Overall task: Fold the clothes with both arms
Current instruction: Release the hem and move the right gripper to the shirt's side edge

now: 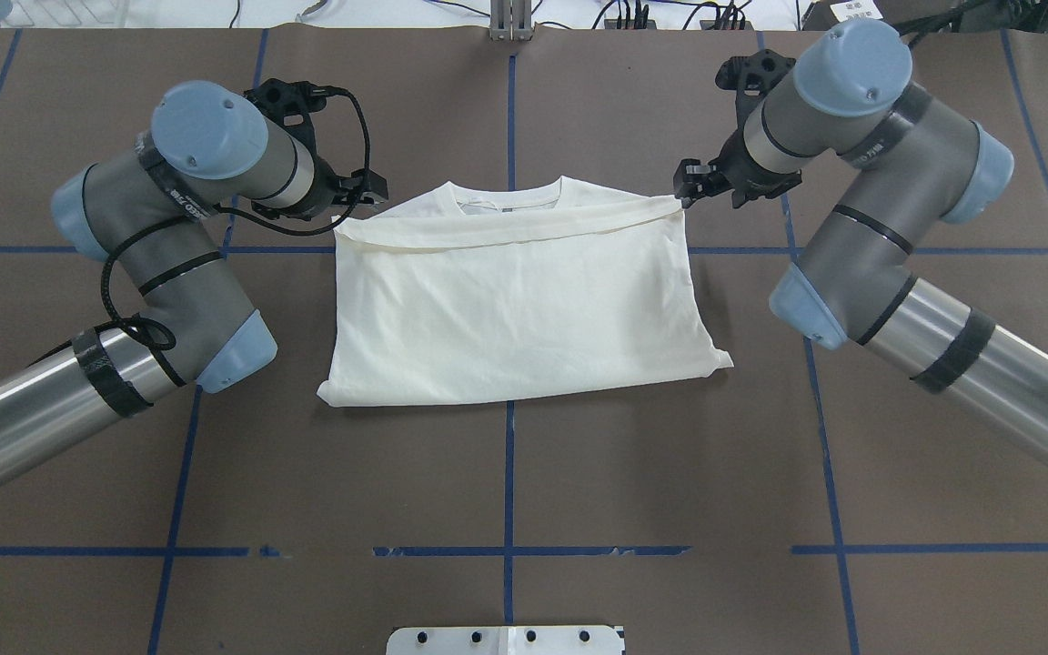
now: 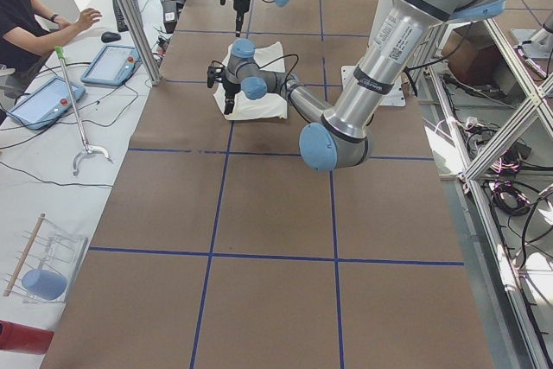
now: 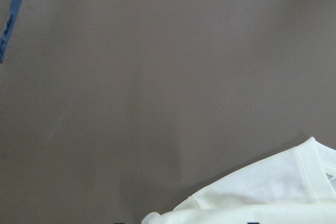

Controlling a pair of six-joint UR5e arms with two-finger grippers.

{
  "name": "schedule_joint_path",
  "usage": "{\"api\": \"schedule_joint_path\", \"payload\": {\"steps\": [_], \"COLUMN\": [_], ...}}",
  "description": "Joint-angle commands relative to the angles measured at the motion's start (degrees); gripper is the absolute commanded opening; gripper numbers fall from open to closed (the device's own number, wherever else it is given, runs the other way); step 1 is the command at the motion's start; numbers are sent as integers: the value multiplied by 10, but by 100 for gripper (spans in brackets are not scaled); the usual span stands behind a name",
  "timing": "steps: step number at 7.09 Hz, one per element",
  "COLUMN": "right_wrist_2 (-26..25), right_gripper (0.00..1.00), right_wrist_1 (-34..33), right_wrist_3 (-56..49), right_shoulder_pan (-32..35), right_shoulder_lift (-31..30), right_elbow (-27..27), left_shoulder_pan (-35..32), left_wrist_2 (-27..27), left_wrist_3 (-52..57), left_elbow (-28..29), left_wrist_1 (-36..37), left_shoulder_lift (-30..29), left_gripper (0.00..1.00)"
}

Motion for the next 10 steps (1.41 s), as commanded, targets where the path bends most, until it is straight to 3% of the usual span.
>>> {"api": "schedule_joint_path", "payload": {"steps": [1, 4, 7, 8, 9, 10], "right_wrist_2": [13, 3, 10, 9, 6, 3], "right_gripper": [100, 100, 100, 90, 66, 32], "right_wrist_1": [-3, -2, 3, 4, 5, 5], "right_wrist_3": [60, 146, 149, 156, 157, 157], "right_shoulder_pan": [-25, -103, -122, -130, -136, -138], "right_shoulder_lift": [-71, -108, -144, -144, -141, -140], "right_elbow": [81, 122, 124, 124, 123, 122], "left_shoulder_pan": [0, 1, 1, 2, 2, 2], "left_wrist_2": [-2, 0, 5, 6, 6, 6], "left_wrist_3": [0, -6, -8, -6, -6, -6], "left_elbow": [-35, -100, -101, -102, -103, -103], "left_wrist_1": [12, 41, 47, 47, 47, 47], "left_shoulder_lift": [13, 34, 41, 42, 48, 48], "left_gripper": [100, 100, 100, 100, 100, 100]}}
